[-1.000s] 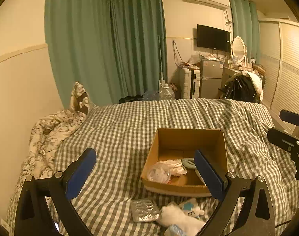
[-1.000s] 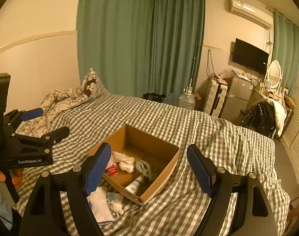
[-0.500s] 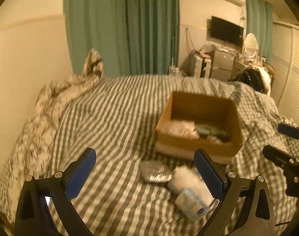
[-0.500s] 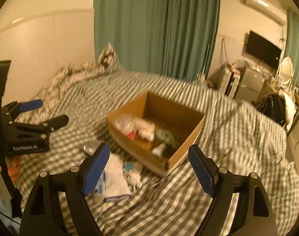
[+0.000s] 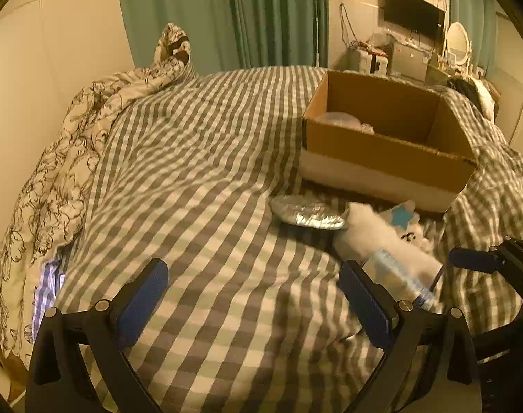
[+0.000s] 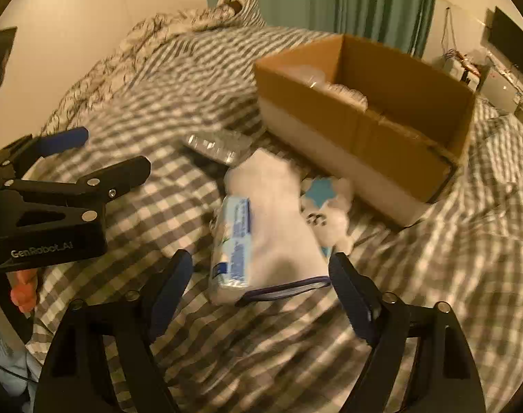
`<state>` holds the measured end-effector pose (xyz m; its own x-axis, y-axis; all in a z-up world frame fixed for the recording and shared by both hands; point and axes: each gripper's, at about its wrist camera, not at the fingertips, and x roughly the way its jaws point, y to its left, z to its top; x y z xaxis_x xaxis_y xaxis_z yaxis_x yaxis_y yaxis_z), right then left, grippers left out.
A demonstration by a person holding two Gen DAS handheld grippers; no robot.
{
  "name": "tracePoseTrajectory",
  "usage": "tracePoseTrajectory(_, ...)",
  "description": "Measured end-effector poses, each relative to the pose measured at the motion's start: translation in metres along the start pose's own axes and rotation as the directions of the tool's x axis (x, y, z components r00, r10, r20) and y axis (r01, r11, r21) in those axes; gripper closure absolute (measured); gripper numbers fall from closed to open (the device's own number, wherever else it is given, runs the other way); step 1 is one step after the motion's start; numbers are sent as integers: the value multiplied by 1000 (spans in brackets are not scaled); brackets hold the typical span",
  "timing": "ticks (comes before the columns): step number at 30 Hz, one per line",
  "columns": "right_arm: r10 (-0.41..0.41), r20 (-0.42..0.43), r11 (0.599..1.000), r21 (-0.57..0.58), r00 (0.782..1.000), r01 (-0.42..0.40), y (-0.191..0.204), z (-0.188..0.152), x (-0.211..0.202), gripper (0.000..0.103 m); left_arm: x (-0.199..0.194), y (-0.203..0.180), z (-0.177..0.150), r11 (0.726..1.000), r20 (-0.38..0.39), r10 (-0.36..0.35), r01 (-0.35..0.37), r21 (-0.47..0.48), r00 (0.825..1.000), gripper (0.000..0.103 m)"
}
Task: Organize objects
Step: 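Grasp the white sock with the left gripper while the right grasps the tissue pack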
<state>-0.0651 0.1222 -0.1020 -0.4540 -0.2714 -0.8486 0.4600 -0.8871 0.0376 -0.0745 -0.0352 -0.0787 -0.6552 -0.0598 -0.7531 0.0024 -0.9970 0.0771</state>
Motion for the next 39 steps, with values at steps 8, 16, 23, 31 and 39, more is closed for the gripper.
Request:
tracePoseTrajectory(8, 31, 23, 999, -38, 999, -30, 6, -1, -12, 84, 4, 1, -2, 1000, -15, 2, -2, -15, 1000, 1)
tracePoseTrajectory(16, -48, 157, 999, 19, 986, 45, -24, 5, -73, 84, 6, -19, -1, 1000, -39, -19, 19, -5, 999, 1)
tracePoseTrajectory(23, -146, 171, 983, 131, 974, 125, -67, 0, -84, 84, 27, -65, 4, 995, -105, -97, 95, -30, 990, 1)
tracePoseTrajectory(31, -128, 155, 983, 153, 980, 104, -77, -5, -74, 84, 66, -95, 12, 993, -113, -121, 120, -16, 986, 1)
tracePoseTrajectory(39, -142, 152, 980, 158, 978, 117, -76, -11, -72, 84, 66, -103, 4, 979, -124, -194, 200, 37, 973, 40)
